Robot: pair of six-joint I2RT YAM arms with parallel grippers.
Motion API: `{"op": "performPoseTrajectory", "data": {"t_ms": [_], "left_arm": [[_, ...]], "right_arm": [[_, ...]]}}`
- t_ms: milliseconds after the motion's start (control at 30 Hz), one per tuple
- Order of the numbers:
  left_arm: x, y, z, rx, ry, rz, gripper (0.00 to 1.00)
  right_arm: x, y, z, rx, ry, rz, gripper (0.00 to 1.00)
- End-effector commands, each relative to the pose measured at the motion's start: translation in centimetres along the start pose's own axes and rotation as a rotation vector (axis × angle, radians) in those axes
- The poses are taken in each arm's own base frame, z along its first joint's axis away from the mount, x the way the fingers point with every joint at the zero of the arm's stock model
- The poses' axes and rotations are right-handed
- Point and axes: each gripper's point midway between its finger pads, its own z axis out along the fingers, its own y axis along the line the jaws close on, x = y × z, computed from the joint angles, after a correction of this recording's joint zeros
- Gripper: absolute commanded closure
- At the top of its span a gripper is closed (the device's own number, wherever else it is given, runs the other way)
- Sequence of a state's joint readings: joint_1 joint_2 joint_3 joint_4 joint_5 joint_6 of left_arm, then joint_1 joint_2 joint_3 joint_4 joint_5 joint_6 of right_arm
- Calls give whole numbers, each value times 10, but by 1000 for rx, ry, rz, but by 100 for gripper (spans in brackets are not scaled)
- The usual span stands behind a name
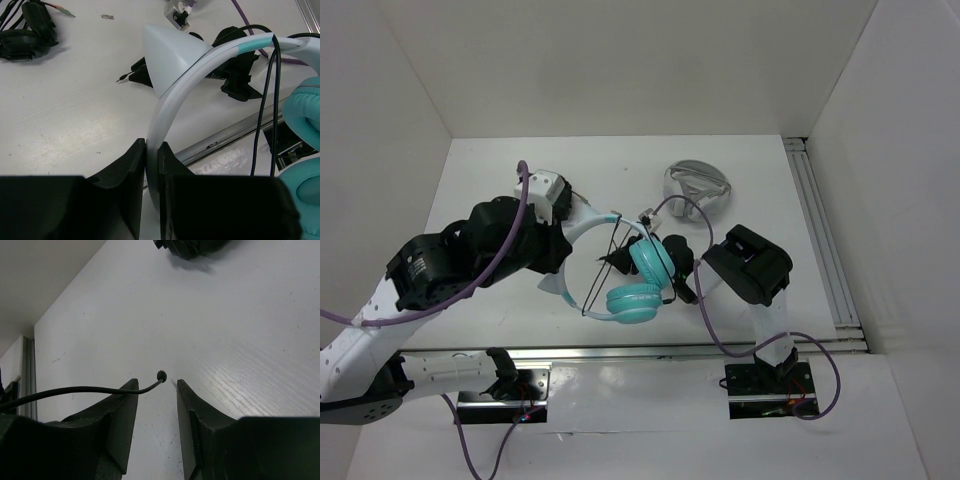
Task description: Wrap the headphones
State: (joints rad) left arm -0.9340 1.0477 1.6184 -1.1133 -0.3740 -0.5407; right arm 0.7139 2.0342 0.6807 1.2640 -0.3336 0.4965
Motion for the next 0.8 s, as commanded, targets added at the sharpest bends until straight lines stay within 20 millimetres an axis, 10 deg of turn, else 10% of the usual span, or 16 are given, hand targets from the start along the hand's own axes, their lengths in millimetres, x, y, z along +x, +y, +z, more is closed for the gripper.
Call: {"op": "performPoseTrajectory", "data": {"t_ms": [0,767], "left_arm": [[-28,-13,-9,62,-119,-113,100],[-30,-25,3,74,-97,-154,100]], "right_arm": [[-35,17,11,-45,-152,-54,56],[-72,40,22,-159,-342,-41,63]]}}
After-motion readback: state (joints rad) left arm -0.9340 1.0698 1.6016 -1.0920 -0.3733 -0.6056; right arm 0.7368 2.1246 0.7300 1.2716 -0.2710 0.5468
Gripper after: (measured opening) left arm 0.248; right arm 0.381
